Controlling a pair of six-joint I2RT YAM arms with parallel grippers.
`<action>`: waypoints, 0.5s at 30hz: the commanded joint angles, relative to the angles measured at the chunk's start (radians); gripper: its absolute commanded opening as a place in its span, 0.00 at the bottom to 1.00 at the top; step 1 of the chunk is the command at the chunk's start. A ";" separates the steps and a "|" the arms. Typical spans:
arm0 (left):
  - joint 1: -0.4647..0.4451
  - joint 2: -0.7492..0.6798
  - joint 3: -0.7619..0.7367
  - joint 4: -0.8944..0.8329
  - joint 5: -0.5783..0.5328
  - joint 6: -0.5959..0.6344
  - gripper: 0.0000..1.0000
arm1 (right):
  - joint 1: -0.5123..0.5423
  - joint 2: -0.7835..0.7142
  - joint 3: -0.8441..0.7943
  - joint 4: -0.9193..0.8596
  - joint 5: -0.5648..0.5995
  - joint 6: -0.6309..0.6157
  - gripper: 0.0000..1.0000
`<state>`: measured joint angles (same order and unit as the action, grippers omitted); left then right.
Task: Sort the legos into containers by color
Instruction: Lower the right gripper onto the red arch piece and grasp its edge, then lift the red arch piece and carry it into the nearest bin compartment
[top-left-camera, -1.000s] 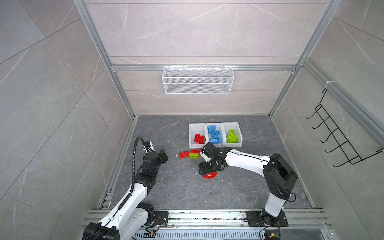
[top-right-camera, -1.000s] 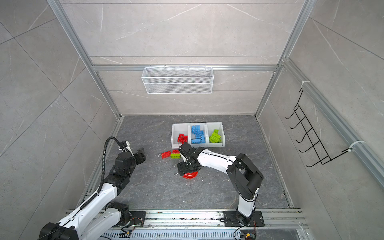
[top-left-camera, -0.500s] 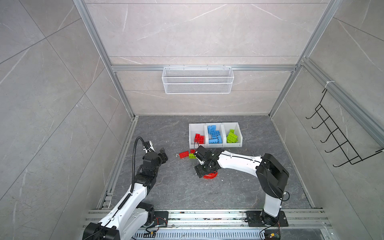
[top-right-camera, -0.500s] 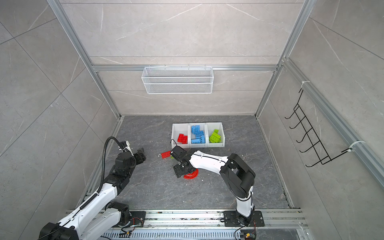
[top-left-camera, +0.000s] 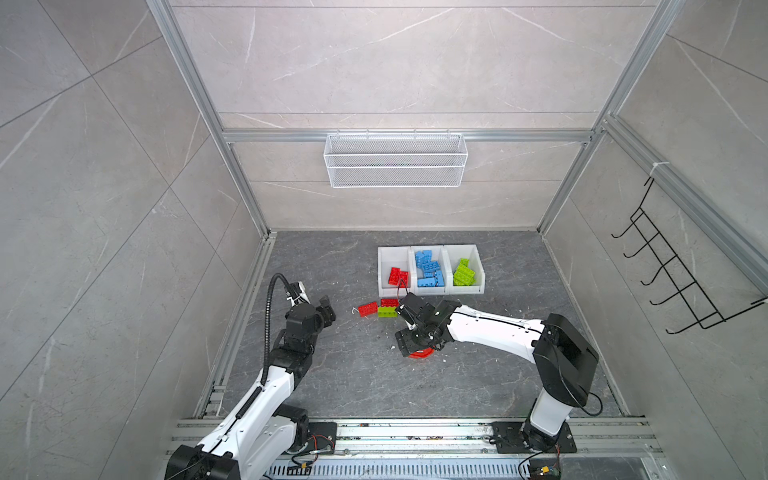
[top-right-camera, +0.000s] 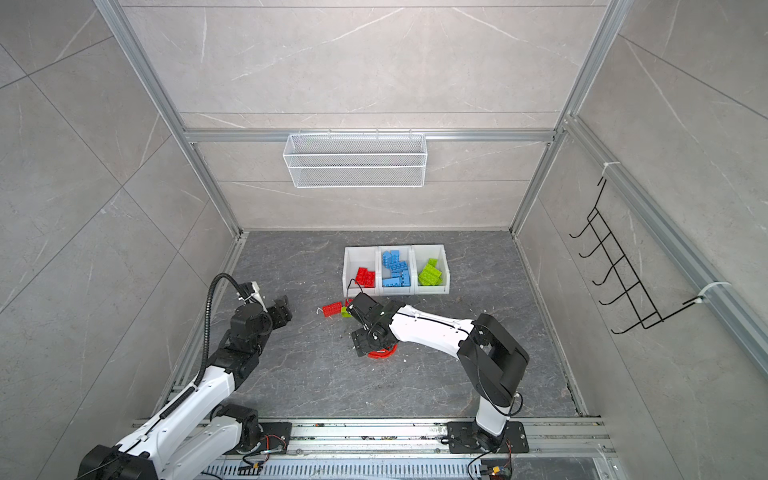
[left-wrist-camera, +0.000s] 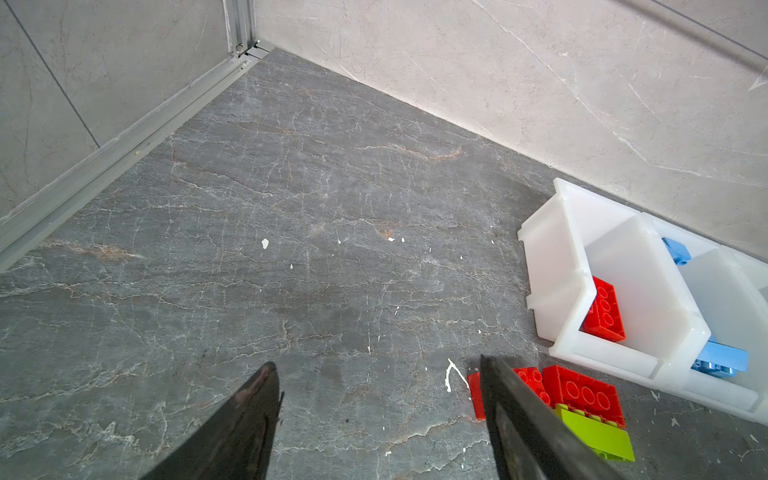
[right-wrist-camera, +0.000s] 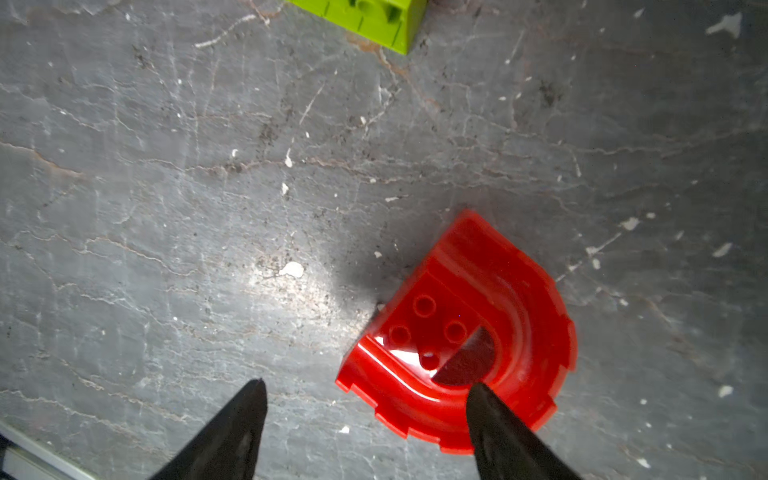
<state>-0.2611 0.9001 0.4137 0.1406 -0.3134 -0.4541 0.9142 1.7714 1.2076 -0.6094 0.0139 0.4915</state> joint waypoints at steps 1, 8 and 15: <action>0.006 -0.008 0.005 0.016 -0.009 -0.014 0.78 | 0.002 0.028 -0.015 0.020 0.016 0.027 0.79; 0.008 -0.013 0.004 0.014 -0.012 -0.014 0.78 | 0.000 0.076 0.006 0.041 -0.002 0.017 0.79; 0.008 -0.015 0.006 0.013 -0.013 -0.013 0.78 | -0.006 0.134 0.056 0.012 0.021 0.005 0.79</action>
<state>-0.2600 0.9001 0.4137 0.1398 -0.3134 -0.4572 0.9123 1.8755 1.2259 -0.5785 0.0174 0.5018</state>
